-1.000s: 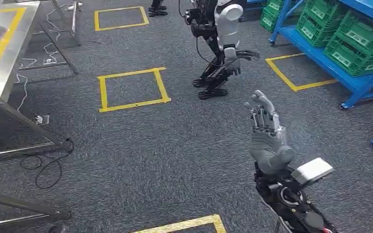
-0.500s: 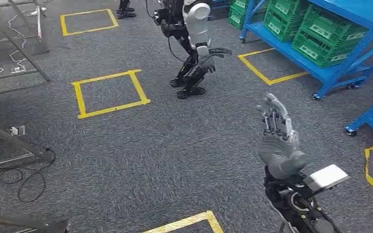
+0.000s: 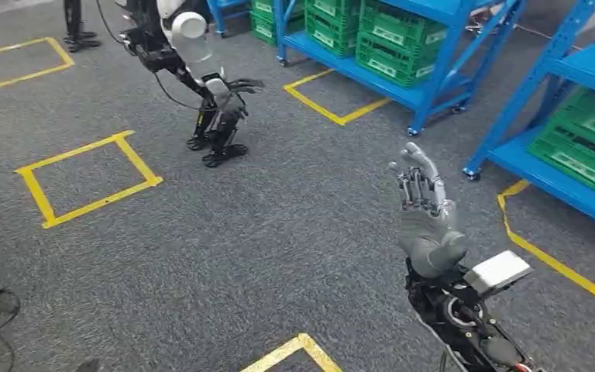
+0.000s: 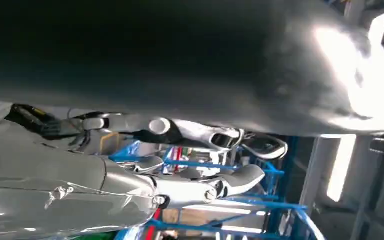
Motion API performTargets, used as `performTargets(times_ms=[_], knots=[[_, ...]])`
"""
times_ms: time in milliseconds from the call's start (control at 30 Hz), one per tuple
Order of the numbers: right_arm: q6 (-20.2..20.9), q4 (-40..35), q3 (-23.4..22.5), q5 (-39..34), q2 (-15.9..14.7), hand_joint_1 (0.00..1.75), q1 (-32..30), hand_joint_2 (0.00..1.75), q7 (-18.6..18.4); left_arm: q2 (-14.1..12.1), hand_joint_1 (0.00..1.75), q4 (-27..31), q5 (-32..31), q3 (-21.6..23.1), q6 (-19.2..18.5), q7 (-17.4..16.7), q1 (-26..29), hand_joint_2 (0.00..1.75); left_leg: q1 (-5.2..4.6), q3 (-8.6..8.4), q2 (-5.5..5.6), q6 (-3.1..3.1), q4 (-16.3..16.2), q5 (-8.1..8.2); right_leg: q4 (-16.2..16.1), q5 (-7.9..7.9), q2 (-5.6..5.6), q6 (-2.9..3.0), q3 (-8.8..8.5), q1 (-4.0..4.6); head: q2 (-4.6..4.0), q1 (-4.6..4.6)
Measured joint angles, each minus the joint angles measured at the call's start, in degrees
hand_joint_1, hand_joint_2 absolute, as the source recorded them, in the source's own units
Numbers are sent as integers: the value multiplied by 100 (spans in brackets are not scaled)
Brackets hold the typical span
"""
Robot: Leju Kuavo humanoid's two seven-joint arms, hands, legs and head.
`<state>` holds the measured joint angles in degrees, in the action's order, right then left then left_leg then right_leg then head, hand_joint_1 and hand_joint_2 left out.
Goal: Take the parts from the cabinet and place them on the table.
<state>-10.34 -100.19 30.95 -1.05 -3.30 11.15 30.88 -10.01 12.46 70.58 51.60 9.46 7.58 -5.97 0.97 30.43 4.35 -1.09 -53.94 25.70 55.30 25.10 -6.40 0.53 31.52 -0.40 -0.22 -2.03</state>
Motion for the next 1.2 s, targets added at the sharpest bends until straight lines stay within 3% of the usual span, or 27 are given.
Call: performTargets(times_ms=[100, 133, 167, 200, 267, 300, 333, 367, 400, 433, 467, 500, 600, 633, 667, 700, 767, 800, 833, 867, 900, 933, 967, 1000, 1033, 1067, 1200], knots=[[-57, 0, -9, 2, 0, 0, -14, 0, 9, 9, 0, 0, -2, 0, 11, -15, -23, 0, -27, -24, -179, 50, 31, -20, -45, -48, -188, -124, 43, -37, 0, -11], [-63, 0, -24, -20, 0, 0, -29, 0, 20, 20, 0, 0, -6, 0, 20, -15, -27, 0, 25, -51, -310, 80, 100, -55, 33, 16, -21, -139, 97, -28, 0, -5], [-79, 0, -39, -44, 0, 0, -12, 0, 48, 17, 0, 0, -7, 0, 26, -17, -21, 0, 16, -62, -330, 106, 121, -62, 246, 188, 288, -151, 187, 22, 0, 56], [-81, 0, -53, -68, 0, 0, -7, 0, 59, 17, 0, 0, -17, 0, 26, -24, -10, 0, 7, -63, -414, 142, 120, -52, 652, 422, 448, -170, 367, 3, 0, 135], [-87, 9, -76, -92, 0, 0, -36, 0, 70, 20, 0, 0, -20, 0, 33, -31, 9, 0, -17, -61, -572, 147, 115, -45, 1613, 827, 568, -199, 781, -22, 0, 183], [-85, 18, -87, -103, 0, 0, -46, 0, 70, 20, 0, 0, -20, 0, 33, -33, 12, 0, -17, -57, -644, 146, 109, -42, 1850, 863, 588, -217, 880, -27, 0, 199], [-85, 31, -94, -109, -2, 0, -50, 0, 70, 20, 0, 0, -20, 0, 33, -37, 11, 0, -12, -64, -713, 138, 107, -35, 1759, 755, 602, -230, 825, -37, 0, 229], [-85, 33, -101, -111, -2, 0, -49, 0, 72, 24, 0, 0, -20, 0, 33, -39, 6, 0, -6, -76, -781, 125, 100, -21, 1429, 547, 623, -237, 647, -47, 0, 258], [-83, 33, -101, -116, -2, 0, -46, 0, 72, 30, 0, 2, -18, 0, 33, -42, 3, 0, 0, -94, -839, 98, 88, -2, 881, 275, 684, -241, 354, -54, 0, 282], [-74, 33, -101, -116, -2, 0, -43, 0, 74, 35, 0, 0, -15, 0, 33, -44, 2, 0, 2, -123, -902, 67, 67, 29, 298, 31, 873, -239, 37, -57, 0, 312], [-72, 37, -101, -116, 0, 0, -35, 0, 76, 24, 0, 0, -11, 0, 33, -44, 6, 0, -30, -134, -944, 35, 60, 51, 70, 160, 1142, -247, -83, 14, 0, 359], [-66, 35, -98, -114, 0, 0, -22, 0, 79, 26, 0, 0, -2, 0, 33, -46, 4, 0, -64, -116, -1005, 0, -7, 76, 4, 134, 1104, -159, -119, 11, 0, 396], [-70, 48, -109, -118, 0, 0, -42, 0, 81, 24, 0, 0, 9, 0, 35, -48, -10, 0, -64, -137, -1213, -57, 16, 60, 38, 104, 898, -75, -48, 39, 0, 284], [-66, 46, -107, -118, 0, 0, -40, 0, 85, 26, 0, 2, 7, 0, 35, -48, -23, 0, -43, -126, -1175, -110, -21, 130, 1, 71, 819, -20, -73, 1, 0, 286], [-66, 46, -107, -118, 0, 0, -25, 0, 90, 28, 0, 2, 4, 0, 35, -48, -31, 0, -19, -72, -855, -134, -196, 273, 1, 54, 763, 6, -56, -3, 0, 253], [-68, 50, -109, -118, 0, 0, -14, 0, 87, 28, 0, 2, 2, 0, 35, -48, -29, 0, -12, 109, -649, -142, -587, 503, 1, 42, 710, 34, -38, -7, 0, 198], [-68, 50, -109, -118, 0, 0, -23, 0, 87, 28, 0, 2, -2, 0, 35, -48, -12, 0, -8, 589, -520, -151, -1540, 913, 1, 25, 577, 71, -8, 3, 0, 122], [-68, 52, -109, -118, 0, 0, -44, 0, 87, 28, 0, 2, -2, 0, 35, -48, 5, 0, -9, 782, -495, -148, -1890, 987, 1, 18, 488, 81, 0, 13, 0, 100], [-68, 52, -109, -118, 0, 0, -54, 0, 85, 31, 0, 2, -2, 0, 35, -48, 12, 0, -9, 818, -484, -133, -1902, 892, 1, 12, 400, 90, 0, 19, 0, 79], [-68, 52, -109, -118, 0, 0, -55, 0, 87, 31, 0, 0, 0, 0, 35, -48, 15, 0, -10, 718, -473, -106, -1654, 682, 1, 7, 316, 90, -1, 21, 0, 63], [-68, 52, -109, -118, 0, 0, -52, 0, 85, 26, 0, 0, 0, 0, 35, -48, 13, 0, -12, 506, -430, -66, -1167, 390, 1, -2, 230, 81, -7, 27, 0, 35], [-68, 52, -109, -118, 0, 0, -52, 0, 87, 22, 0, 0, 0, 0, 35, -48, 8, 0, -23, 254, -295, -16, -623, 123, 1, -7, 158, 74, -13, 30, 0, 13], [-68, 50, -109, -118, 0, 0, -53, 0, 87, 2, 0, 0, -2, 0, 35, -48, 9, 0, -29, 58, 36, 48, -169, -1, 1, -14, 99, 63, -6, 13, 0, 0], [-70, 50, -111, -118, 0, 0, -48, 0, 85, -5, 0, 0, -2, 0, 35, -48, 13, 0, -5, 5, 111, 71, -25, 27, 24, -16, 32, 34, 28, 54, 0, 9], [-68, 50, -109, -118, 0, 0, -54, 0, 87, -2, 0, 0, -2, 0, 35, -46, -1, 0, -28, 4, 13, 46, -28, 19, 18, -38, -21, -1, 49, 16, 0, 13], [-68, 50, -109, -118, 0, 0, -56, 0, 85, 2, 0, 0, -2, 2, 35, -48, -12, 0, -51, 6, -12, 52, -26, 23, 12, -44, -73, -29, 61, -8, 0, 20], [-68, 50, -109, -118, 0, 0, -56, 0, 85, 2, 0, 0, -2, 0, 35, -48, -13, 0, -52, 5, -15, 53, -26, 23, 11, -45, -77, -31, 62, -9, 0, 19]])
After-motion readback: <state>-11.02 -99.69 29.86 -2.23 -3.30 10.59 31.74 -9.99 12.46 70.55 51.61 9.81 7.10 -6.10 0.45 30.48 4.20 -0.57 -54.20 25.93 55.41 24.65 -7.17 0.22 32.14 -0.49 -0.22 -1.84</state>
